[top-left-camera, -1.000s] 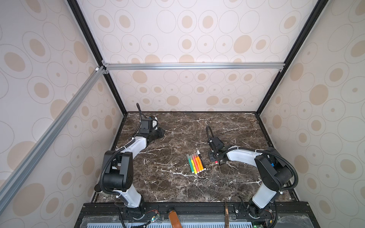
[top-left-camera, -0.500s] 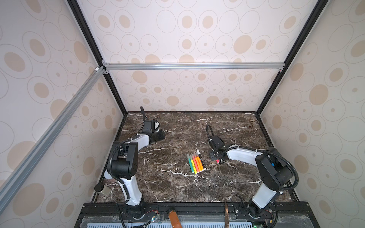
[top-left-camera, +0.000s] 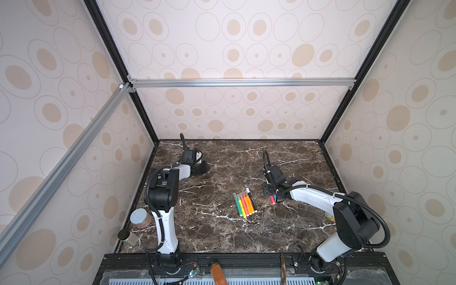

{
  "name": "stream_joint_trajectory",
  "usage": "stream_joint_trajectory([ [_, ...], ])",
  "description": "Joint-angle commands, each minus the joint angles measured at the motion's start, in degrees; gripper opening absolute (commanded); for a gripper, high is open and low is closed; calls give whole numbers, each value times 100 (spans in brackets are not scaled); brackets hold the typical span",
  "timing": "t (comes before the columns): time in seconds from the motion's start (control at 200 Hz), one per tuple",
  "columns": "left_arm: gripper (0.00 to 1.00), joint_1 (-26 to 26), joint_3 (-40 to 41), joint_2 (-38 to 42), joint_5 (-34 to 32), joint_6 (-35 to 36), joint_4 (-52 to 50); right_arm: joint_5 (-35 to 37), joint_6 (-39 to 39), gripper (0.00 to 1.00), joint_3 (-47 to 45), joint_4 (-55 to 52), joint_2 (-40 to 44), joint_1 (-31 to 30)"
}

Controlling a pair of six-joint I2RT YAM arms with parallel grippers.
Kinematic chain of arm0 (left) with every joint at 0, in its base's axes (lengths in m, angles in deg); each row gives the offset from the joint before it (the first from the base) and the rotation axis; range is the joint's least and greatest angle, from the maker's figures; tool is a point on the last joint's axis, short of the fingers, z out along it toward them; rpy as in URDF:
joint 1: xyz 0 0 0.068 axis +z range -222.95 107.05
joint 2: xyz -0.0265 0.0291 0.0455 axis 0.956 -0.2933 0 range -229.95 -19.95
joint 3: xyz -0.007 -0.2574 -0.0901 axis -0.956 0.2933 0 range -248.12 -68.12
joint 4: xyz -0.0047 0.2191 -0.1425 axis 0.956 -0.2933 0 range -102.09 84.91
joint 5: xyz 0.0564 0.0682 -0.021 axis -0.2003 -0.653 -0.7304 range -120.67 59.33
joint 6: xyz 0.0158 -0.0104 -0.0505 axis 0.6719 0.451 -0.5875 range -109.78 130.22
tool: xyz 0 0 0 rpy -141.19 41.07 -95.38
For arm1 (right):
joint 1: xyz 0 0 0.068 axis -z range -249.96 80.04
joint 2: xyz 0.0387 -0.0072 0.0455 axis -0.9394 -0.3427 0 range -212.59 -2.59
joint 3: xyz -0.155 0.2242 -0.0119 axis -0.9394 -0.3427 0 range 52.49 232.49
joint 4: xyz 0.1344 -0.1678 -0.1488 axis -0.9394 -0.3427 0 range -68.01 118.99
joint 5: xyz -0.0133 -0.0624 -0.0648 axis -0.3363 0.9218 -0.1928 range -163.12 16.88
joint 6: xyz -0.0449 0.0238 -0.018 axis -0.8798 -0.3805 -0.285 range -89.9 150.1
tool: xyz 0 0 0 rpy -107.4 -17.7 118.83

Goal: Remove pen caps from pens
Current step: Place the pen cap at the top-center of the table.

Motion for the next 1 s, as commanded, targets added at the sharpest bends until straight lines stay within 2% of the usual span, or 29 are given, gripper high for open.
stream_joint_trajectory([
  [0.0, 6, 43, -309, -79, 105, 7, 32, -641, -78, 36, 146, -124, 45, 12],
  [0.175, 15, 11, -396, -193, 105, 0, 15, -1062, -76, 40, 242, -146, -72, -63],
  [0.595, 32, -47, -639, -433, 105, 22, -100, -1159, -22, 42, 111, -122, -297, -287],
  [0.991, 40, -83, -456, -101, 105, -113, 109, -1212, 90, 42, 112, -74, -589, -458],
])
